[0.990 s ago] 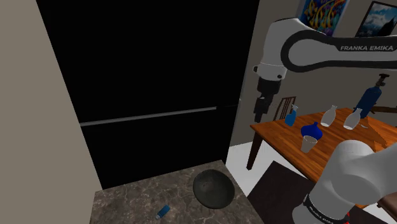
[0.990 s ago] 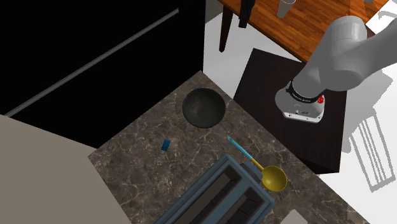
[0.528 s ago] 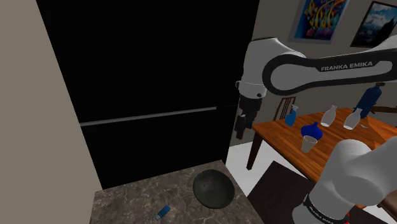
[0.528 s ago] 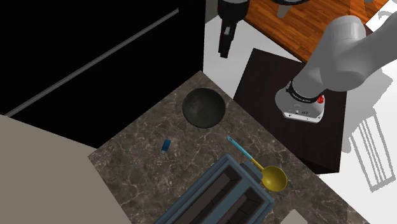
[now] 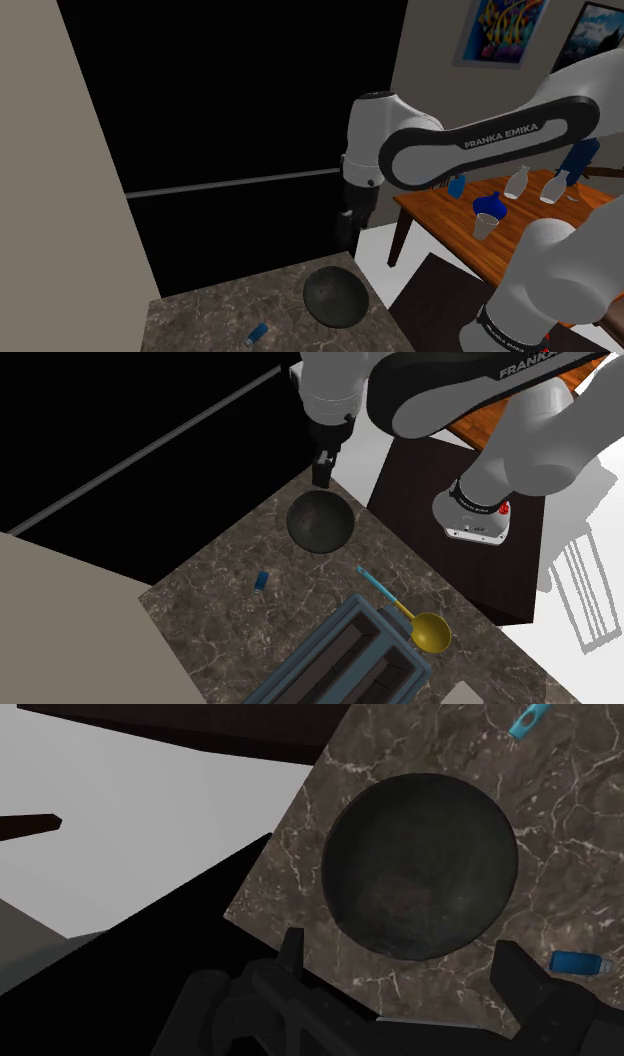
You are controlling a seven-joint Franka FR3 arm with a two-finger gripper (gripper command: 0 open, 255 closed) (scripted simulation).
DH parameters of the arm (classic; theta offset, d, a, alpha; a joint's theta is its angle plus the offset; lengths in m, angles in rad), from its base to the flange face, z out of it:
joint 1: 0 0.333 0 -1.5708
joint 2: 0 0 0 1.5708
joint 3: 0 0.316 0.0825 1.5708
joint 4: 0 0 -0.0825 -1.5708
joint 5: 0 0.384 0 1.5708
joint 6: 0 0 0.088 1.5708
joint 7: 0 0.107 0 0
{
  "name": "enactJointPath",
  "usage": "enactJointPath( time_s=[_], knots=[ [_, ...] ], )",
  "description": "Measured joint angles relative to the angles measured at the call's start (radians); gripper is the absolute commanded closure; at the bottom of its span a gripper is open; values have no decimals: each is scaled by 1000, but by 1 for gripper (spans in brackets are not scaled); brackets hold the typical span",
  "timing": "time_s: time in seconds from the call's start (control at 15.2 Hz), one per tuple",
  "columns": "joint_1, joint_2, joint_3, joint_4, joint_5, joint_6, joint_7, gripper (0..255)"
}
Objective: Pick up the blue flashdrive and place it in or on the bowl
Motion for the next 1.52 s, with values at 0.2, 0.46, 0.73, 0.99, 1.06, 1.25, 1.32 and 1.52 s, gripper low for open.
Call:
enactJointPath(
  time_s=[0.2, 0.46, 0.73, 0.99, 1.06, 1.25, 1.32, 1.52],
  knots=[
    [7, 103, 58, 32, -6, 75, 72, 0],
    [10, 254, 123, 90, -48, 170, 172, 0],
    [20, 403, 169, 155, -122, 245, 282, 0],
    [54, 571, 189, 261, -229, 289, 410, 0],
    [69, 615, 189, 293, -258, 296, 444, 0],
    [119, 740, 174, 393, -337, 305, 526, 0],
    [136, 778, 167, 421, -359, 311, 550, 0],
    [192, 884, 145, 512, -413, 316, 610, 0]
  ],
)
